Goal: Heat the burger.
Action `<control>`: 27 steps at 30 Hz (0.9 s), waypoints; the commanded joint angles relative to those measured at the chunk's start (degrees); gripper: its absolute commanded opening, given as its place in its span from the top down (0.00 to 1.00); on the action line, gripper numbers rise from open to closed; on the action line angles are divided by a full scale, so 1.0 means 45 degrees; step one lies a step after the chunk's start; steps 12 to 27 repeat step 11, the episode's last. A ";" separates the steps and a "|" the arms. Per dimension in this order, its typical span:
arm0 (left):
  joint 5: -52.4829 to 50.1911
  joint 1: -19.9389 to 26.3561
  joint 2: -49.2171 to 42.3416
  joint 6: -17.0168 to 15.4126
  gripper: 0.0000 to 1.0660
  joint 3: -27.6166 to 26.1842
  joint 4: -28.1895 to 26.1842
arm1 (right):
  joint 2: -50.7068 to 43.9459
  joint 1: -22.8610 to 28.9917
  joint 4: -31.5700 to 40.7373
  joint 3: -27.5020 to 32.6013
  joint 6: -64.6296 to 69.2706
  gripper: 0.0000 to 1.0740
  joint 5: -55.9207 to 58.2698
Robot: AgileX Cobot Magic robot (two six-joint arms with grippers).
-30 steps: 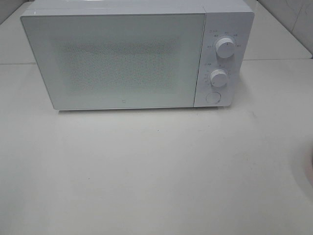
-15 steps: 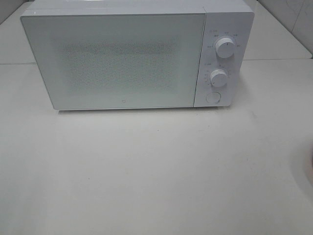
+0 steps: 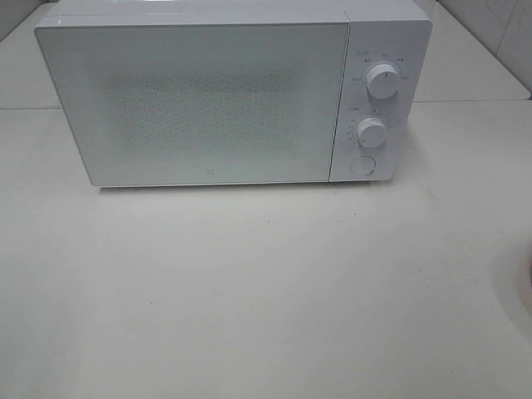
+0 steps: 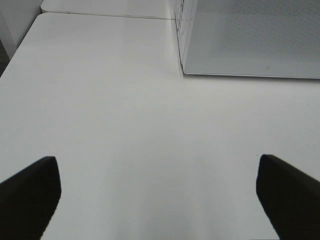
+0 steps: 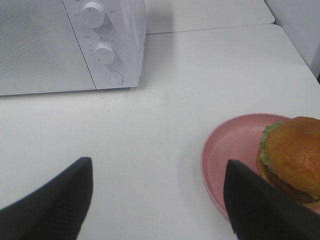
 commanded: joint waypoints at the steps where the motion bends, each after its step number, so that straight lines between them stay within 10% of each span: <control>1: -0.0229 0.0025 -0.0331 -0.0102 0.05 0.0000 -0.0013 | -0.0306 -0.0051 0.0038 0.0025 -0.0013 0.34 -0.0102; 27: -0.0229 0.0025 -0.0318 -0.0102 0.05 0.0000 -0.0013 | -0.0306 -0.0051 0.0038 0.0025 -0.0013 0.34 -0.0102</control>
